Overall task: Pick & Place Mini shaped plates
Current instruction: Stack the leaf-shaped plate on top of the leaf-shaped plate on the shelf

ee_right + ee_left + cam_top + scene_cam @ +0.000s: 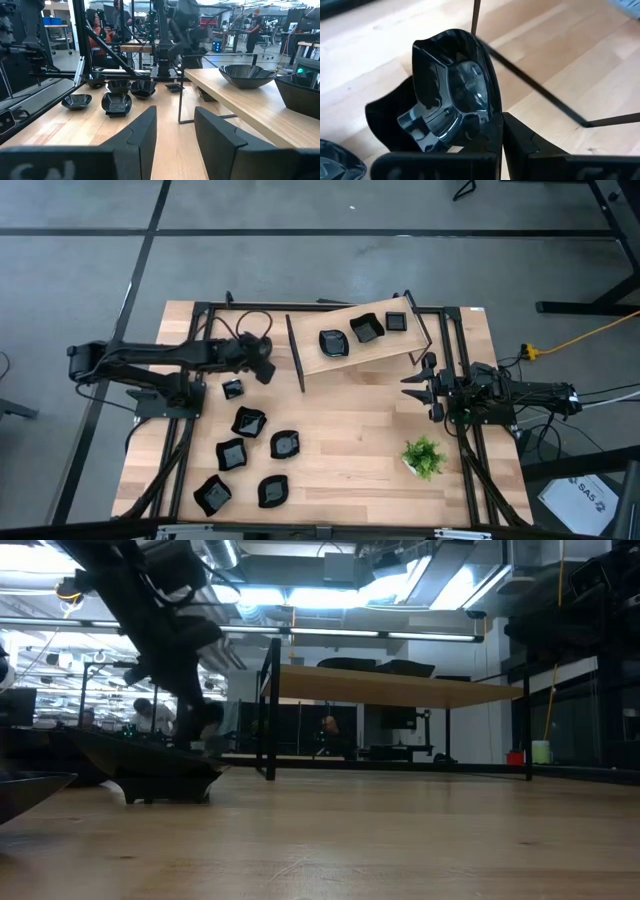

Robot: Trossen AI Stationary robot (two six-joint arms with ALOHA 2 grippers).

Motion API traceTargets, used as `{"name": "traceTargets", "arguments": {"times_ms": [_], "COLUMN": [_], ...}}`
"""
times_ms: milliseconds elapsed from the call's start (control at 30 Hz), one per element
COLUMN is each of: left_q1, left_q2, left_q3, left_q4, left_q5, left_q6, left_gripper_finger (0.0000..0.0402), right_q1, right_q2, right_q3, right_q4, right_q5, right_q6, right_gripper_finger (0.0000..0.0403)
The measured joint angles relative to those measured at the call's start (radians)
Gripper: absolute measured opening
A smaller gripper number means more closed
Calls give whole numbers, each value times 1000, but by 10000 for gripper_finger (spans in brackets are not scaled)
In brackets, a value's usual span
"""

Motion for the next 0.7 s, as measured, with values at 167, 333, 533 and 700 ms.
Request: {"name": "traceTargets", "arguments": {"times_ms": [167, 333, 533, 700], "left_q1": [-24, -42, -42, -42], "left_q2": [-57, -101, -142, -168], "left_q3": [0, 0, 0, 0], "left_q4": [-19, -28, -20, -14], "left_q5": [-34, -63, -77, -90], "left_q6": [0, 8, 44, 63], "left_gripper_finger": [2, 2, 2, 1], "right_q1": [0, 0, 0, 0], "right_q2": [0, 0, 0, 0], "right_q3": [0, 0, 0, 0], "right_q4": [0, 0, 0, 0], "right_q5": [0, 0, 0, 0], "right_q6": [0, 0, -1, -1], "right_gripper_finger": [132, 132, 132, 132]}}
